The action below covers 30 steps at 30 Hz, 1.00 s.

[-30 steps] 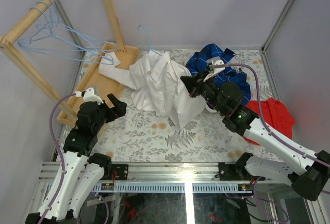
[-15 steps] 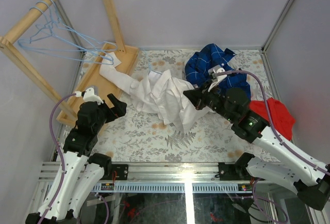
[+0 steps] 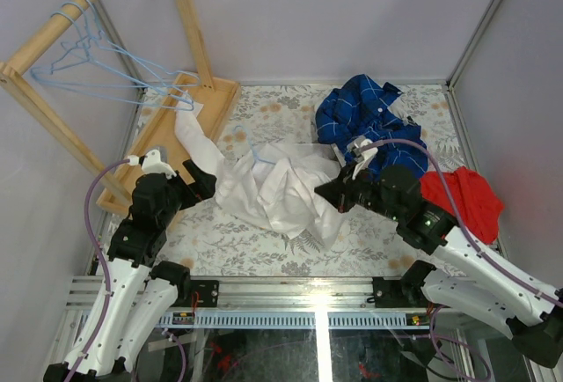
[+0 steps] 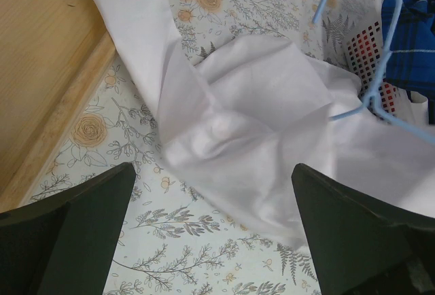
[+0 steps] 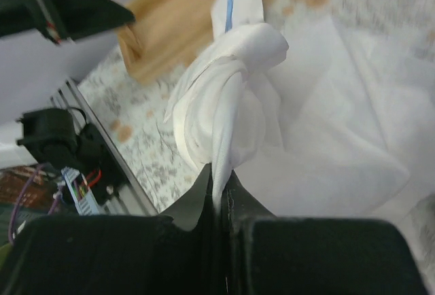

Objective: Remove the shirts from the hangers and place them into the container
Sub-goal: Remove the shirt from the hanger.

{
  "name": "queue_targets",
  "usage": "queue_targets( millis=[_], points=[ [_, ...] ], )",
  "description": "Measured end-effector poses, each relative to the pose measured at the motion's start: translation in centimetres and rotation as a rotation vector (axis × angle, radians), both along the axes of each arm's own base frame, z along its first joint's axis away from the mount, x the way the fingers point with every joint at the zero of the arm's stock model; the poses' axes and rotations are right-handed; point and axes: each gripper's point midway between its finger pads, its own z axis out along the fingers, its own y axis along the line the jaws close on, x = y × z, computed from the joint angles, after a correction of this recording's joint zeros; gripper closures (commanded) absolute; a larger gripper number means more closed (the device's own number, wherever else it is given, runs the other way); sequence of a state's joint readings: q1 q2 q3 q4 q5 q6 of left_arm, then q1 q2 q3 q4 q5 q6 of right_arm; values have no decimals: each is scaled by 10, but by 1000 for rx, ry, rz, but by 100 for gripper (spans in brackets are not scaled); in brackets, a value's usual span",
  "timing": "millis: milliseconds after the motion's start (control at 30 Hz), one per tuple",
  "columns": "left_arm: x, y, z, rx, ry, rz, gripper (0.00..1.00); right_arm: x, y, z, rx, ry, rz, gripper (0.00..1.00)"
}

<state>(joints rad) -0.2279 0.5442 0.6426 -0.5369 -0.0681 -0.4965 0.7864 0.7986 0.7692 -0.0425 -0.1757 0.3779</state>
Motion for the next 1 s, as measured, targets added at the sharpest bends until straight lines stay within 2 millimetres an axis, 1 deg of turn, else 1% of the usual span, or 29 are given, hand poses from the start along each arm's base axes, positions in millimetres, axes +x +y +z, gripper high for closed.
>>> queue_targets(
  millis=[67,100,133,200,333,533,600,700,800,900,1000],
  points=[
    [0,0,0,0,0,0,0,-4,-2,-34,-38,88,-8,100],
    [0,0,0,0,0,0,0,-5,-2,-47,-47,123,-13,100],
    [0,0,0,0,0,0,0,-7,-3,-55,-49,152,-17,100],
    [0,0,0,0,0,0,0,-9,-3,-63,-41,189,-24,100],
    [0,0,0,0,0,0,0,-10,-1,-65,-16,221,-34,100],
    [0,0,0,0,0,0,0,-11,1,-61,-5,221,-22,100],
    [0,0,0,0,0,0,0,-16,4,-57,3,219,12,100],
    [0,0,0,0,0,-1,0,-23,10,-45,26,192,78,100],
    [0,0,0,-1,-1,-2,0,-28,14,-40,29,162,130,100],
    [-2,-2,3,-7,-12,-11,0,-28,14,-46,7,160,138,100],
    [-4,-4,8,-19,-31,-27,0,-28,15,-64,-25,195,136,100]
  ],
)
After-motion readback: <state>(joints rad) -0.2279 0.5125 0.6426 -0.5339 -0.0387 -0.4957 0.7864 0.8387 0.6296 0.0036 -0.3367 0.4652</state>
